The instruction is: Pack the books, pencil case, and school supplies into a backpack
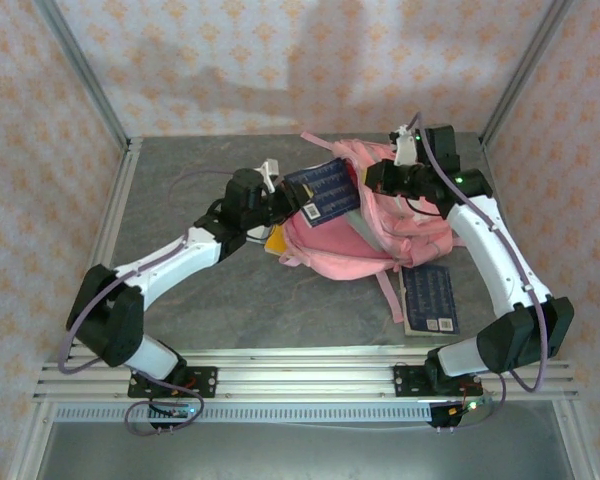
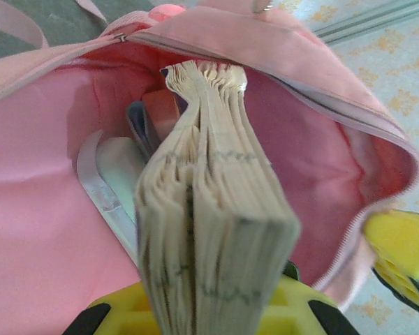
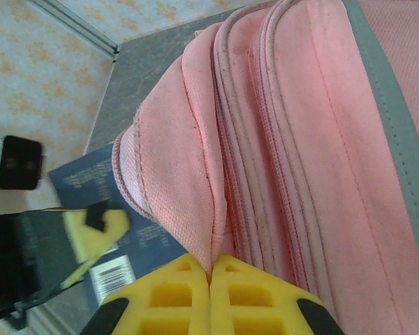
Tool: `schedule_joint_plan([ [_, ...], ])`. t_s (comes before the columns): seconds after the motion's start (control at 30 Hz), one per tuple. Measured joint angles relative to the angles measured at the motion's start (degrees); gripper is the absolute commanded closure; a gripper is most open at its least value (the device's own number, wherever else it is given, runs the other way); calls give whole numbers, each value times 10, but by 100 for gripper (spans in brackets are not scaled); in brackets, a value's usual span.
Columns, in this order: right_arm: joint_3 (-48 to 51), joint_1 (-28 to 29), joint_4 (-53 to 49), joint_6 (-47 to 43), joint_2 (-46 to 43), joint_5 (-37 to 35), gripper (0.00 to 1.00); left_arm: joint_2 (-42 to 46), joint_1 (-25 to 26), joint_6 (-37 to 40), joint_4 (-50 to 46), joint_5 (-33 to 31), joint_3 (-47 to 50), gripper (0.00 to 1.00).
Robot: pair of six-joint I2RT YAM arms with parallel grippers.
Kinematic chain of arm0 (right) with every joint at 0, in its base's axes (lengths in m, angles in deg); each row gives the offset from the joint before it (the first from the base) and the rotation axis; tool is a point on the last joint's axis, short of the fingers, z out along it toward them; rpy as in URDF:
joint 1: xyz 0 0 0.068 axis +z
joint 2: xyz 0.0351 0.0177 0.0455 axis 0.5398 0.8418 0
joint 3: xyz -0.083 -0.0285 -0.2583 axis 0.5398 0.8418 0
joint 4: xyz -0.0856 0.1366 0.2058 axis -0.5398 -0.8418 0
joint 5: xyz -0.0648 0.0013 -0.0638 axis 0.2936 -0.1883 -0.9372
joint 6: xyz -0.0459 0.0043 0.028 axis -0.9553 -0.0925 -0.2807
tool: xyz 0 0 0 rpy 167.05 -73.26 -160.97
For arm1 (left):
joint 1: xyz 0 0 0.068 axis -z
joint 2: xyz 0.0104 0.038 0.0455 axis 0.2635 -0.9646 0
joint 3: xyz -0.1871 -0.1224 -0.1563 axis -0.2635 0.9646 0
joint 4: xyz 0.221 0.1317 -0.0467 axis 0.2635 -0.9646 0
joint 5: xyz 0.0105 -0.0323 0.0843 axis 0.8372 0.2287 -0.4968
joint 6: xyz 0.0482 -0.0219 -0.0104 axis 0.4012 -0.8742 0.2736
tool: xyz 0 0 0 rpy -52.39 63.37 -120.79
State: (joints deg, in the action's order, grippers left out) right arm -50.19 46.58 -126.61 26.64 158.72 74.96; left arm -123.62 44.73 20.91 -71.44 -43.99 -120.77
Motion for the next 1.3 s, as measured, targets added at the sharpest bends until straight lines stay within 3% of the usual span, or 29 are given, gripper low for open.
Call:
schedule_joint_plan([
  [0.53,0,-3,5,41,7,48,100,-174,6,-79,110,20,-96,100],
  [0.8,0,-3,10,51,8,52,100,-248,31,-95,113,15,-164,100],
  [1.0,12,-3,40,74,11,52,100,-358,58,-105,94,9,-266,100],
  [1.03,17,-3,48,79,11,51,100,-380,62,-107,89,9,-291,96],
  [1.17,38,-9,79,97,16,35,100,-448,71,-110,76,20,-380,52],
  [1.3,46,-8,87,101,20,13,100,-459,73,-110,71,36,-391,33],
])
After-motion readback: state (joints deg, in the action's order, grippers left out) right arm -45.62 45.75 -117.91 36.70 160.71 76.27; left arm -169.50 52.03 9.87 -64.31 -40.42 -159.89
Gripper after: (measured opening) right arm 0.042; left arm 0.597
